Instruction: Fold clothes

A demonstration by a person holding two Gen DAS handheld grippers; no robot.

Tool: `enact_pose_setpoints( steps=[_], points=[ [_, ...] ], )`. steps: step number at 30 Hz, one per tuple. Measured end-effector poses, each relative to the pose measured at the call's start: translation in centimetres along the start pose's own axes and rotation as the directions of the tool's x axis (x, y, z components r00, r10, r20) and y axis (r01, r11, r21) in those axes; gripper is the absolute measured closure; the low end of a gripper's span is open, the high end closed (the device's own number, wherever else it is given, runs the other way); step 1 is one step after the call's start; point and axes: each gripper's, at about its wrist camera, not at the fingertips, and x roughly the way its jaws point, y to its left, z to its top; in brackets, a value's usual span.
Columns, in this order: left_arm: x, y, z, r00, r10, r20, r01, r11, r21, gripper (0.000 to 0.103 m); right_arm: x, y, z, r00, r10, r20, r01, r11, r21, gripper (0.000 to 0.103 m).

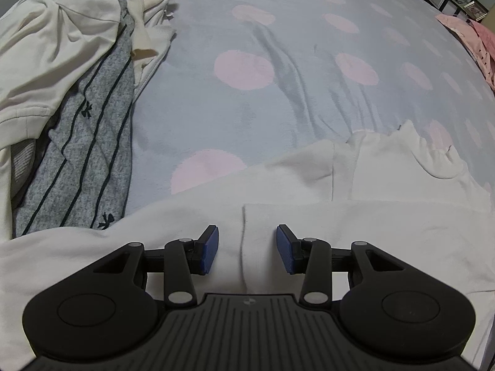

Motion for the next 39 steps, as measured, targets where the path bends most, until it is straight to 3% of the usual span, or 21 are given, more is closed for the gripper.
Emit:
enact_pose_setpoints(
  steps=[3, 7, 12, 13, 14, 16, 22, 24, 28, 30, 31, 34, 39],
  points=[
    [-0.2, 0.0, 0.0, 1.000, 0.000, 0.004, 0.000, 1.000, -0.003, 0.064, -2.0, -0.9, 0.6, 0.993, -0.065, 0.103, 0.063, 0.998, 0.029, 0.103],
    [-0.4, -0.1, 0.1, 1.000, -0.003, 0.009, 0.003, 1.000, 0.001, 0.064, -2.3, -2.5, 0.7, 0.994, -0.049, 0.095, 0.041, 0.995, 0.089, 0.103],
    [-0.7, -0.7, 0.0, 1.000, -0.017, 0.012, 0.017, 1.000, 0.019, 0.064, -1.8, -2.0, -0.5, 0.999, -0.012, 0.046, 0.010, 0.999, 0.045, 0.097],
    [-0.8, -0.8, 0.0, 1.000, -0.021, 0.013, 0.020, 1.000, 0.022, 0.064, -2.1, -1.9, -0.6, 0.999, 0.003, 0.047, -0.004, 0.999, 0.037, 0.093],
    [-0.9, -0.8, 0.0, 1.000, -0.019, 0.013, 0.019, 1.000, 0.023, 0.064, -2.6, -1.8, -0.8, 0.999, 0.022, 0.042, -0.023, 0.999, 0.034, 0.081],
    [-0.9, -0.7, -0.1, 1.000, -0.017, 0.013, 0.017, 1.000, 0.024, 0.064, -3.2, -1.4, -1.4, 0.998, 0.063, 0.020, -0.064, 0.998, 0.025, 0.067],
    [-1.2, -0.5, -0.5, 1.000, -0.009, 0.012, 0.009, 1.000, 0.012, 0.064, -3.1, 0.1, -4.2, 0.994, 0.078, -0.072, -0.082, 0.995, -0.056, 0.068],
    [-1.6, -0.6, -0.7, 1.000, -0.014, 0.019, 0.013, 1.000, 0.016, 0.064, -2.9, 0.0, -4.8, 0.995, 0.063, -0.078, -0.068, 0.996, -0.059, 0.100],
    [-2.9, -0.7, -1.1, 0.999, -0.029, 0.044, 0.027, 0.999, 0.026, 0.064, -2.7, -0.4, -5.4, 0.997, 0.021, -0.079, -0.024, 0.999, -0.033, 0.098],
    [-3.5, -0.3, -1.4, 0.998, -0.033, 0.056, 0.032, 0.999, 0.019, 0.064, -2.6, -0.7, -5.7, 0.997, 0.001, -0.080, -0.002, 1.000, -0.020, 0.091],
    [-3.7, 0.0, -1.5, 0.998, -0.034, 0.060, 0.033, 0.999, 0.011, 0.064, -2.6, -0.8, -5.8, 0.997, -0.009, -0.079, 0.008, 1.000, -0.016, 0.081],
    [-4.7, 1.2, -2.2, 0.997, -0.022, 0.076, 0.023, 1.000, -0.008, 0.064, -3.4, -0.6, -6.2, 0.998, -0.033, -0.055, 0.030, 0.998, -0.047, 0.079],
    [-6.7, 3.8, -3.4, 0.994, 0.019, 0.111, -0.017, 1.000, -0.022, 0.064, -5.6, 0.1, -7.0, 0.999, -0.044, -0.016, 0.042, 0.994, -0.098, 0.063]
  ],
)
